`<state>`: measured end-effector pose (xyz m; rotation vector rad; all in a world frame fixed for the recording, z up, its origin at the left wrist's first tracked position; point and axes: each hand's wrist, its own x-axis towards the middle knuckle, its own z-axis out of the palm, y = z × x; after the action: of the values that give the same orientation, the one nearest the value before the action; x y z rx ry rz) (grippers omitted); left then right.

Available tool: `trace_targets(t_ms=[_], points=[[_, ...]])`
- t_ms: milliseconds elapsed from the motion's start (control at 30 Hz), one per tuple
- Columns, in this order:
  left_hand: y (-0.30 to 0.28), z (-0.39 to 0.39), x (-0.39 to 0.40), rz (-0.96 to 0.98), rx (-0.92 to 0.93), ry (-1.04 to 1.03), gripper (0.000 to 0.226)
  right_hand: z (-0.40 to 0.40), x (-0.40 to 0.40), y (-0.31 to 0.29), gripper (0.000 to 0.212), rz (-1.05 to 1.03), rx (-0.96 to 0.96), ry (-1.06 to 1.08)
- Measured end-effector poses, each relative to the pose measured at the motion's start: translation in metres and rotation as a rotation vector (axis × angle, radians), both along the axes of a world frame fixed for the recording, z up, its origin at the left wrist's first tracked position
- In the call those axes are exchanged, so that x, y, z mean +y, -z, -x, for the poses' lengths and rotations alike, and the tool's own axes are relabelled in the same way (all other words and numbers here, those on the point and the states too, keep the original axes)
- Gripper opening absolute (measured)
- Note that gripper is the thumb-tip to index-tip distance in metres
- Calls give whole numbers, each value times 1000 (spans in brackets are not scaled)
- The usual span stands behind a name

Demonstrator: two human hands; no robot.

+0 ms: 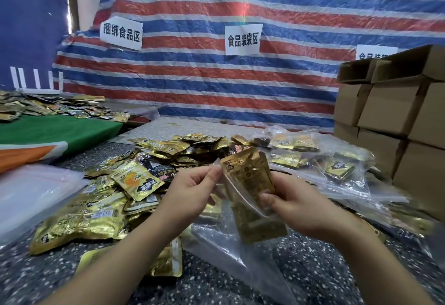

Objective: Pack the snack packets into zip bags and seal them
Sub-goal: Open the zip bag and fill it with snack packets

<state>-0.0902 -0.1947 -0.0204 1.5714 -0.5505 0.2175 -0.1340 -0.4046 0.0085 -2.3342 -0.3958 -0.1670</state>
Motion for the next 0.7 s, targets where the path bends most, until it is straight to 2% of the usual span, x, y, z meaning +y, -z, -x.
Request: trace_targets(t_ms=[100,267,467,600,700], points=[[-2,0,0,13,-11,12,32,0,10,5,10,49,-68,18],[-1,-2,0,36,19,36,33,-2,18,8,19,-14,-197,97],[-1,0,0,31,34,36,32,1,2,-1,14,30,-77,-4],[-1,1,-1,21,12,40,33,4,0,-4,26,88,-25,-80],[0,1,-1,10,-1,54,35,5,-2,-5,17,148,-28,-59]])
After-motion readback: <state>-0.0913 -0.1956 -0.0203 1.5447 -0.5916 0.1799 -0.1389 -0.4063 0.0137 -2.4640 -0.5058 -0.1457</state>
